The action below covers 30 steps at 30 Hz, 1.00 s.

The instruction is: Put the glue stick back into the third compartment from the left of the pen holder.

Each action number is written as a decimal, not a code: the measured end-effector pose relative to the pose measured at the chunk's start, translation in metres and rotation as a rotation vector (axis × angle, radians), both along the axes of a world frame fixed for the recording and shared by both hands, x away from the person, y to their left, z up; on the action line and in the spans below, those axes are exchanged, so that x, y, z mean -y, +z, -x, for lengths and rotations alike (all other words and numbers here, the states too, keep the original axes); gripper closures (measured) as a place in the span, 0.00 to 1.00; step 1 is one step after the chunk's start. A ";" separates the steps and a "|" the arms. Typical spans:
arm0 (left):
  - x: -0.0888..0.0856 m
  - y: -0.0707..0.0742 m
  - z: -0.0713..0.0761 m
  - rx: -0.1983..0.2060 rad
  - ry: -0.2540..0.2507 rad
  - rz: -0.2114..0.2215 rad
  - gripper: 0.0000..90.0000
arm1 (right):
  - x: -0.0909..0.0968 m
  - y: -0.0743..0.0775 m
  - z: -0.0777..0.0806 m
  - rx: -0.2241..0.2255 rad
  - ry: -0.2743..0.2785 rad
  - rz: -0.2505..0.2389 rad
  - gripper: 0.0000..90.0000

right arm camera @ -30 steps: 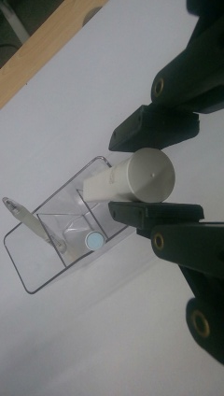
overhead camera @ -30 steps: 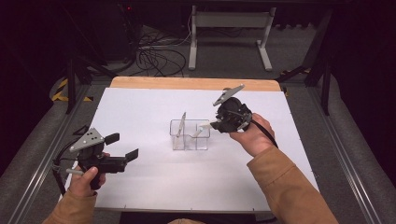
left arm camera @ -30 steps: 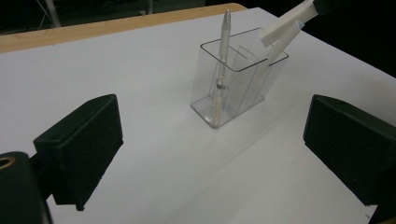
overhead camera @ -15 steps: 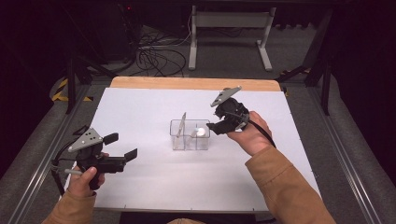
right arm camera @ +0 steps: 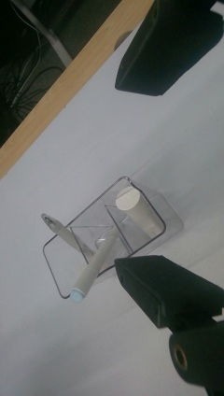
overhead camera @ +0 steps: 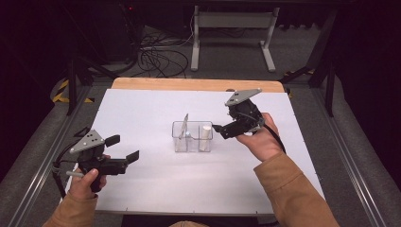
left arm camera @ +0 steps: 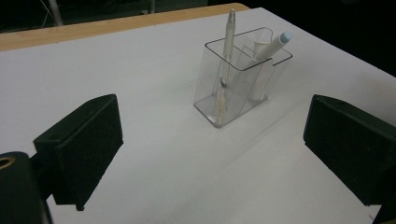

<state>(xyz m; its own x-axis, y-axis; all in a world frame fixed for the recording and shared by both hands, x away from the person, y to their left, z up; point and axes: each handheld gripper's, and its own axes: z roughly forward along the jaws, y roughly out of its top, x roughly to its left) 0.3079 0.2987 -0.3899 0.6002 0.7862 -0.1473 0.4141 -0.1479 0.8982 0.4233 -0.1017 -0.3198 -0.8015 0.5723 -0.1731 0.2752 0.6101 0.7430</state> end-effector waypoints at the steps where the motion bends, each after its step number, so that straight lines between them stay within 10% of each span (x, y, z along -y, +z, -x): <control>1: 0.000 0.000 0.000 0.001 0.000 0.000 0.06 | 0.001 0.001 0.002 0.002 0.000 -0.007 0.11; 15: -0.002 -0.004 0.002 0.000 -0.002 -0.009 0.06 | 0.035 0.005 0.034 0.076 0.028 -0.181 0.02; 30: 0.000 -0.005 0.003 0.009 -0.022 -0.003 0.06 | 0.070 -0.033 0.057 0.069 0.045 -0.302 0.01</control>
<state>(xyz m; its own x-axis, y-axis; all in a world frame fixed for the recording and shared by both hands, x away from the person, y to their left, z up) 0.3049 0.2992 -0.3954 0.6189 0.7730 -0.1394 0.4026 -0.1598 0.9013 0.3666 -0.1721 -0.3531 -0.8193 0.5706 -0.0557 0.1954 0.3692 0.9086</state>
